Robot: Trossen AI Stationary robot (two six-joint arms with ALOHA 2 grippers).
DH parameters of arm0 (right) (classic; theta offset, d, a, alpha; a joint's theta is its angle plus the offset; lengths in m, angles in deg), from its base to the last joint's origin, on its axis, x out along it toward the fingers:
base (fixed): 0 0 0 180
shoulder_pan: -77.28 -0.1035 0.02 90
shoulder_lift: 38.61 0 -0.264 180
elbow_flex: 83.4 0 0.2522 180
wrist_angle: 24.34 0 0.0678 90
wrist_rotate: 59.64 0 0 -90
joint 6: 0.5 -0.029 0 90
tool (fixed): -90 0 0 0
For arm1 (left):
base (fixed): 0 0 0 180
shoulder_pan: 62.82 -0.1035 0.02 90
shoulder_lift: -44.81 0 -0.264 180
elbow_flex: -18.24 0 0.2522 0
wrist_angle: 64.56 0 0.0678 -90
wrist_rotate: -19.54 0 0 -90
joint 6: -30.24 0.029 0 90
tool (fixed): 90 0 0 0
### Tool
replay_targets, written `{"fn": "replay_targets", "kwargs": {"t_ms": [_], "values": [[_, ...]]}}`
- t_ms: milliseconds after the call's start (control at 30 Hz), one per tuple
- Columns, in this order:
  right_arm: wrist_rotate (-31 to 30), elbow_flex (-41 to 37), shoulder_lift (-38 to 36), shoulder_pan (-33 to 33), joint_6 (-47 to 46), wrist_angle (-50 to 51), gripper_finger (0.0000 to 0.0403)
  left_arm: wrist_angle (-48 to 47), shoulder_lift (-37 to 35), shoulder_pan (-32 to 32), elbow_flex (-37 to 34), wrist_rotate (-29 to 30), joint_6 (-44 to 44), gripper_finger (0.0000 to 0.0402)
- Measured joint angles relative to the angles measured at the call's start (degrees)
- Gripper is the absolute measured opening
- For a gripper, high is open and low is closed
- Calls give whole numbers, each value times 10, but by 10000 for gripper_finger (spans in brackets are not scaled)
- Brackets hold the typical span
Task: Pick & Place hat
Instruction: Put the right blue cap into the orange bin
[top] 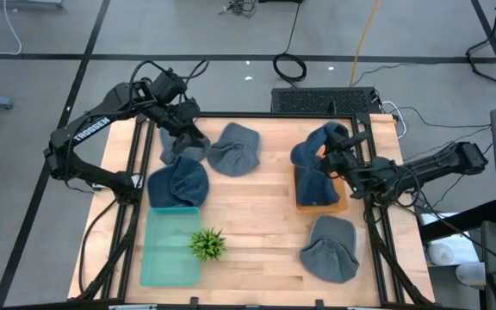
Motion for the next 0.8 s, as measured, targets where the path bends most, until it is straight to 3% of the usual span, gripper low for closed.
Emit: {"fn": "replay_targets", "kwargs": {"t_ms": [333,600,800], "values": [[-16,-66,0,-1,-33,0,9,-24,0,0,0,0,-4,187],[-25,-71,-15,-3,-35,2,9,-46,0,0,0,0,-10,187],[-34,-71,-41,-6,-71,65,20,-49,0,0,0,0,-19,186]]}}
